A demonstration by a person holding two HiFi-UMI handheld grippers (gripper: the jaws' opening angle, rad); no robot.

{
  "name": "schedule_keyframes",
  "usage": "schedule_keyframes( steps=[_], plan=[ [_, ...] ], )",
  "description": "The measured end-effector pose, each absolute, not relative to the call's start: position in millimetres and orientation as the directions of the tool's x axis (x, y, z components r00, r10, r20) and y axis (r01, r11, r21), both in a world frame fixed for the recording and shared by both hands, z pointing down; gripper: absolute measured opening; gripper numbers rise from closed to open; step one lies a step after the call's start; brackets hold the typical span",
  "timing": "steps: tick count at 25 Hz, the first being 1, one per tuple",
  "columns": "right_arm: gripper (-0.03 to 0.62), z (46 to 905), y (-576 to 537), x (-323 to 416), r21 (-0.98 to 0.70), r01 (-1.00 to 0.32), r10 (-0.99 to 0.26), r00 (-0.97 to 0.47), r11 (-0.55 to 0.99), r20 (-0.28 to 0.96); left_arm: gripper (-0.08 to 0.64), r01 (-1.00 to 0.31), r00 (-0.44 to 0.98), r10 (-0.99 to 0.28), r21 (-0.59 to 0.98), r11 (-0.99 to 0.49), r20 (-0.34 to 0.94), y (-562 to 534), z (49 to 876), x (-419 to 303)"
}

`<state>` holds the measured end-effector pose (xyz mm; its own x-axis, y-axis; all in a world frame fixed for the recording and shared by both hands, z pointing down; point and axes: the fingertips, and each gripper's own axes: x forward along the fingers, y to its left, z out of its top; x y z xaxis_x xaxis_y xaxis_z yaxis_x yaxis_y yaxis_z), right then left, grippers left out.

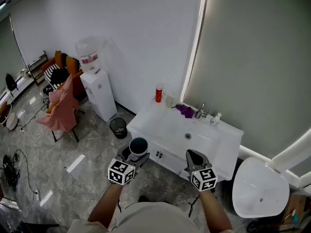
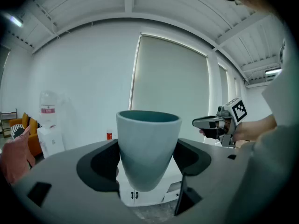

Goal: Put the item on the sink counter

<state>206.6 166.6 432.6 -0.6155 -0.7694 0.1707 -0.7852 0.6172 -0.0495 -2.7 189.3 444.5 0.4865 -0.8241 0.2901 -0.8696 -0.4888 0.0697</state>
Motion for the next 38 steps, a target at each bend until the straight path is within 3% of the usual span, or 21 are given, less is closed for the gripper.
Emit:
schedule_keyframes(
  steps=[38],
  plan=[
    [0.011, 459.0, 163.9, 122.0, -0.098, -0.820, -0.795, -0.571, 0.564, 0.205, 0.360, -0.845, 0.526, -0.795, 0.080, -0.528, 0.304, 167.1, 476.1, -79.9]
  ],
)
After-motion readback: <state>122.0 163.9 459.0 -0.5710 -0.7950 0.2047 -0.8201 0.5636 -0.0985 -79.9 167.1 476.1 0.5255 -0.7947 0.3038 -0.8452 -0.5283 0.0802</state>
